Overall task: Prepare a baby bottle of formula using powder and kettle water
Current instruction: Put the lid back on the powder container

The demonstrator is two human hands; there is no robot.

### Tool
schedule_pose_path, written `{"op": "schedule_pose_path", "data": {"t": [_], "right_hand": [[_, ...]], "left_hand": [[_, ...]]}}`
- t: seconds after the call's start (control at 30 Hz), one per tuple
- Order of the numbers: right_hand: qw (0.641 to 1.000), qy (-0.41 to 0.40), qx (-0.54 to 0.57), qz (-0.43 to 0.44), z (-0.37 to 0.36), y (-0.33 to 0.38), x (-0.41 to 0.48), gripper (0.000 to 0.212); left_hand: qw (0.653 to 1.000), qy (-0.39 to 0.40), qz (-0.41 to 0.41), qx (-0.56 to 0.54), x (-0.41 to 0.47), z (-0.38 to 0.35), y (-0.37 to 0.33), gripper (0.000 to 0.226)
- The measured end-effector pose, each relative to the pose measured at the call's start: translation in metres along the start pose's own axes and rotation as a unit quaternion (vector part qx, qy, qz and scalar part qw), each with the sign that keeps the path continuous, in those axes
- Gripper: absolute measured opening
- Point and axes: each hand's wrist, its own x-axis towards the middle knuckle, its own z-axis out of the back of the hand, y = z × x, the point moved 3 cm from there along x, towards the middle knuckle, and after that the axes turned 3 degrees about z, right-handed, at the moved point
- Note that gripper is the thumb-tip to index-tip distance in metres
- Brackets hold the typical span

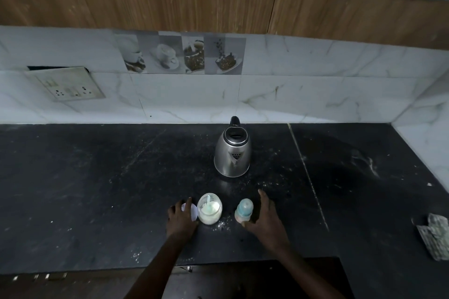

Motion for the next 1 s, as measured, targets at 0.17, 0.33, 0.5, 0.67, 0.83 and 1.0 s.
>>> {"op": "schedule_pose_path", "data": {"t": [0.17, 0.33, 0.5, 0.67, 0.83, 1.0], "right_hand": [[0.993, -0.093, 0.046, 0.054, 0.035, 0.015, 0.009, 0.093], [0.986, -0.057, 0.081, 0.134, 0.039, 0.068, 0.041, 0.058], [0.945, 0.240, 0.004, 0.221, 0.000, 0.116, 0.060, 0.079], [0.924, 0.266, -0.126, 0.244, -0.016, 0.120, 0.075, 0.083], [0.910, 0.242, -0.205, 0.269, -0.033, 0.113, 0.079, 0.089], [0.867, 0.266, -0.280, 0.317, -0.055, 0.108, 0.075, 0.083]], "left_hand": [[0.989, -0.105, 0.063, -0.082, -0.006, 0.019, 0.000, 0.068], [0.905, -0.312, -0.016, -0.287, -0.024, 0.039, -0.036, 0.066], [0.873, -0.306, -0.110, -0.362, -0.046, 0.015, -0.078, 0.061], [0.868, -0.286, -0.058, -0.402, -0.046, 0.005, -0.069, 0.065], [0.896, -0.196, -0.046, -0.397, -0.034, -0.012, -0.051, 0.116], [0.924, -0.116, -0.020, -0.363, -0.028, -0.027, -0.037, 0.133]]}}
